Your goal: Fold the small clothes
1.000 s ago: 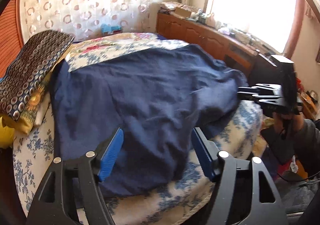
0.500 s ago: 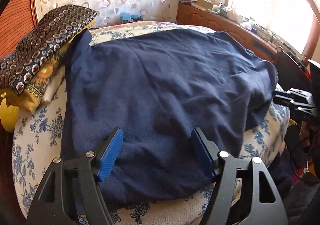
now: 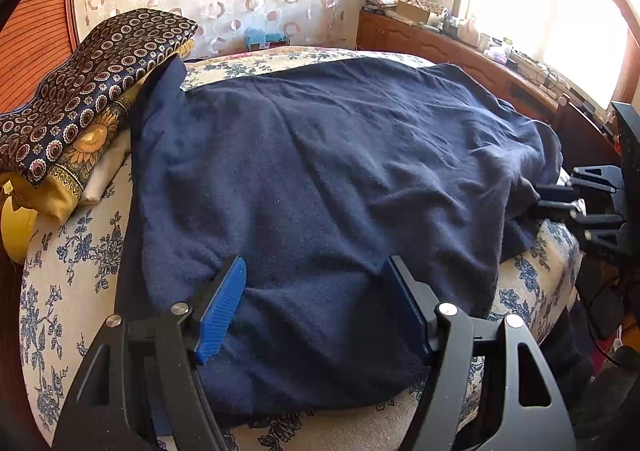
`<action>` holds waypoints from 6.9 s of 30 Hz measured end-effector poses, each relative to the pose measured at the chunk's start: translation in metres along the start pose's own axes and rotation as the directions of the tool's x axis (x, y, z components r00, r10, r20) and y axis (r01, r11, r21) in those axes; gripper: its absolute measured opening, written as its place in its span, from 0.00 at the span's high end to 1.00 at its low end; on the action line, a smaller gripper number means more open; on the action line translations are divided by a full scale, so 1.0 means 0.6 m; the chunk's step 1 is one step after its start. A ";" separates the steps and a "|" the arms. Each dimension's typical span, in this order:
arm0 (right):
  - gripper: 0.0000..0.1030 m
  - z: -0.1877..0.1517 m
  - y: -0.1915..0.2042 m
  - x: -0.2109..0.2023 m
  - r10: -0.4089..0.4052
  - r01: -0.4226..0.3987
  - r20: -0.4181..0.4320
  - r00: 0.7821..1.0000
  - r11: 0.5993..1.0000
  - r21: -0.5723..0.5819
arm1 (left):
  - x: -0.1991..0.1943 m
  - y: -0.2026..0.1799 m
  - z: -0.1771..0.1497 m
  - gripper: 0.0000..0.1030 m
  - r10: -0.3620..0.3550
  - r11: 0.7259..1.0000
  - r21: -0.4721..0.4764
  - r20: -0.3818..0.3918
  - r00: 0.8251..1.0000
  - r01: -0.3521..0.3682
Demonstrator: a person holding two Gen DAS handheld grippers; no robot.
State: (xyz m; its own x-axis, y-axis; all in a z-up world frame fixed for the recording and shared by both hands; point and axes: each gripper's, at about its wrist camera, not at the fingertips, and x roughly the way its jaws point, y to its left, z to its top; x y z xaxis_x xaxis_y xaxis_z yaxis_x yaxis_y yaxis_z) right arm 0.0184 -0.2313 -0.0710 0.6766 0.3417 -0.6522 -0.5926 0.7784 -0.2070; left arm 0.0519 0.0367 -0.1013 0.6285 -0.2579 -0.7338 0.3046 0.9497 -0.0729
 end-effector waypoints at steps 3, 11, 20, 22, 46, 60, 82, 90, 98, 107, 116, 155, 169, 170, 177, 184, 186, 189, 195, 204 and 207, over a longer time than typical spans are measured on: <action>0.96 0.010 -0.014 -0.013 0.037 -0.037 -0.017 0.999 0.999 0.005 | -0.005 0.000 0.002 0.30 -0.002 1.000 -0.007 -0.002 1.000 0.002; 0.89 0.036 -0.055 -0.121 0.205 -0.206 0.023 0.979 0.976 0.066 | -0.072 0.023 0.014 0.30 0.039 0.999 -0.040 0.100 0.994 -0.035; 0.48 0.028 -0.074 -0.086 0.082 -0.086 0.028 0.996 0.980 0.182 | -0.063 0.085 0.004 0.30 0.172 0.980 -0.113 0.057 0.983 -0.165; 0.48 0.032 -0.067 -0.070 0.056 -0.063 0.042 0.998 0.980 0.189 | -0.055 0.094 -0.005 0.30 0.183 0.976 -0.126 0.037 0.982 -0.177; 0.48 0.074 -0.016 0.054 0.086 -0.101 0.085 0.993 0.977 0.187 | -0.032 0.102 -0.034 0.36 0.172 0.974 -0.152 0.006 0.985 -0.170; 0.48 0.024 -0.054 0.028 0.061 -0.090 0.106 0.993 0.949 0.302 | -0.060 0.043 0.029 0.93 0.057 0.997 -0.046 0.062 0.997 -0.054; 0.48 -0.115 -0.177 -0.151 -0.167 0.080 0.133 0.977 0.864 0.497 | -0.001 -0.382 0.345 0.93 -0.327 0.886 0.358 0.033 0.944 0.295; 0.48 -0.104 -0.169 -0.156 -0.174 0.089 0.130 0.976 0.866 0.492 | 0.001 -0.370 0.346 0.35 -0.304 0.884 0.378 0.019 0.953 0.274; 0.48 -0.059 -0.166 -0.127 -0.133 0.058 0.148 0.980 0.901 0.429 | 0.015 -0.257 0.298 0.29 -0.198 0.928 0.324 0.016 0.980 0.182; 0.48 0.057 -0.124 -0.043 -0.020 -0.027 0.172 0.985 0.963 0.267 | 0.018 -0.117 0.217 0.29 -0.096 0.979 0.184 0.035 0.995 0.088; 0.48 0.150 -0.071 0.090 0.181 -0.188 0.053 0.982 0.966 0.177 | -0.001 -0.032 0.178 0.29 -0.066 0.995 0.076 0.083 0.994 0.060; 0.95 0.245 -0.434 0.089 -0.247 0.238 -0.029 0.969 0.889 0.392 | 0.043 -0.113 0.145 0.29 -0.153 0.981 0.126 0.036 0.988 0.148; 0.67 0.093 -0.368 0.043 -0.120 0.121 -0.026 0.992 0.911 0.394 | 0.084 -0.195 0.142 0.30 -0.248 0.954 0.165 -0.026 0.969 0.248; 0.64 0.077 -0.363 0.035 -0.107 0.107 -0.021 0.994 0.911 0.398 | 0.089 -0.202 0.143 0.35 -0.257 0.951 0.169 -0.037 0.966 0.260; 0.57 0.005 -0.355 0.012 -0.060 0.073 -0.044 0.997 0.897 0.435 | 0.118 -0.224 0.148 0.40 -0.317 0.936 0.136 -0.080 0.945 0.325; 0.54 -0.001 -0.346 0.019 -0.076 0.089 -0.048 0.996 0.889 0.450 | 0.127 -0.248 0.142 0.69 -0.371 0.916 0.117 -0.120 0.921 0.384; 0.53 0.000 -0.336 0.017 -0.087 0.100 -0.050 0.995 0.893 0.438 | 0.111 -0.249 0.139 0.81 -0.366 0.918 0.115 -0.122 0.923 0.379; 0.53 -0.001 -0.322 0.011 -0.107 0.118 -0.049 0.993 0.902 0.416 | 0.068 -0.246 0.132 0.83 -0.379 0.916 0.097 -0.103 0.920 0.389; 0.52 -0.018 -0.317 -0.013 -0.119 0.113 -0.011 0.993 0.897 0.428 | 0.023 -0.243 0.087 0.80 -0.267 0.951 0.127 -0.125 0.956 0.282; 0.94 -0.031 -0.307 0.001 -0.036 0.049 -0.038 0.999 0.904 0.425 | 0.032 -0.202 0.077 0.45 -0.229 0.968 0.079 -0.114 0.967 0.239; 0.96 -0.026 -0.309 -0.026 -0.120 0.124 -0.034 0.992 0.906 0.405 | 0.043 -0.201 0.086 0.45 -0.238 0.967 0.065 -0.106 0.965 0.246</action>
State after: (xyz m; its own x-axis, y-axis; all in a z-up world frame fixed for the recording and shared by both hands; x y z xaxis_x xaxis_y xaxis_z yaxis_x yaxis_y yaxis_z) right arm 0.1108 -0.3891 -0.0338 0.7277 0.2275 -0.6470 -0.2765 0.9606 0.0268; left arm 0.0680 -0.0936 -0.0765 0.4583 -0.4562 -0.7628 0.4955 0.8436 -0.2068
